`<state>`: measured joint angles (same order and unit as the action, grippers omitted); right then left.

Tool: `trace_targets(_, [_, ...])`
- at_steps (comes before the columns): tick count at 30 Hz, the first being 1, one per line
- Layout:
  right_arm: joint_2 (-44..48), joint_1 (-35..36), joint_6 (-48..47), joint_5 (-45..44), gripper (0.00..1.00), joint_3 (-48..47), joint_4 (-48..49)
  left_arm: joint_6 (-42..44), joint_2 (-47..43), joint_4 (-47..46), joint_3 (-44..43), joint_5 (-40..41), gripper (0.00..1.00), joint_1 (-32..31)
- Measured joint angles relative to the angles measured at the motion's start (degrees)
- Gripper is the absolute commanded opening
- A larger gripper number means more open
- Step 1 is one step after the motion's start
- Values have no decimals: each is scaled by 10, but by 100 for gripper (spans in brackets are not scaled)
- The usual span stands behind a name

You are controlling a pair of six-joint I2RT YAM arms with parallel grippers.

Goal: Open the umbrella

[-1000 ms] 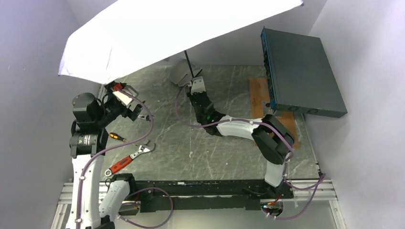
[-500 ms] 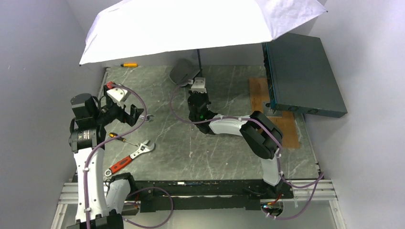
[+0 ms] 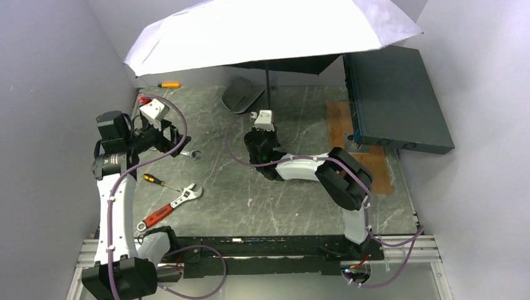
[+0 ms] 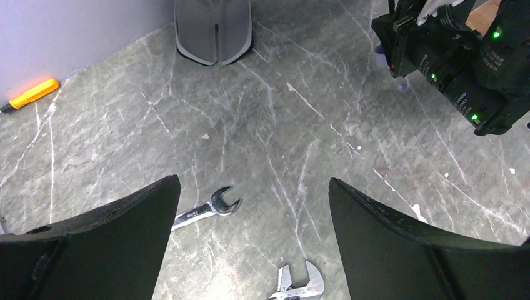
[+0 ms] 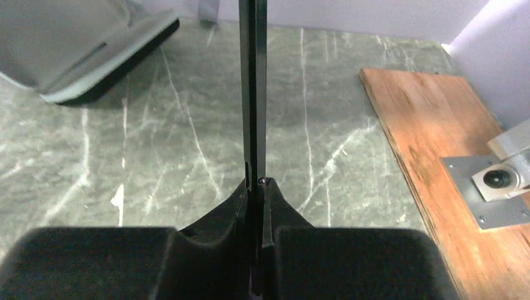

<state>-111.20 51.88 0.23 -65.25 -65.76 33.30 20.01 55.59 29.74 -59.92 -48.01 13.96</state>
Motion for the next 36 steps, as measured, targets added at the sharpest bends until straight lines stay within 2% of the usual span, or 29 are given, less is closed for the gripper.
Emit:
trace_targets(5, [-1,-3,13,16,0,19,-18,1,0,2,0,0,94,0])
trace_targets(17, [-84,-5,-109,83,0,42,218,23,-1,43,0,4,95,0])
trace_targets(20, [-102,-6,-134,84,0,40,242,50,-4,70,-1,-4,96,0])
trace_targets(23, [-104,-8,-136,86,0,40,229,113,-11,120,-2,-28,97,0])
trace_targets(27, [-104,-8,-104,86,0,39,191,301,-14,269,-12,-52,99,0])
trace_targets(30, [-104,-8,-57,87,0,38,138,428,-14,375,-11,-40,99,-7])
trace_targets(32, [-104,-8,-24,89,2,31,98,470,-20,399,-3,-14,99,-26])
trace_targets(34, [-104,-8,14,90,6,16,56,486,-34,398,19,18,98,-64])
trace_targets(36, [-105,-8,42,94,19,-3,22,495,-42,397,42,44,98,-103])
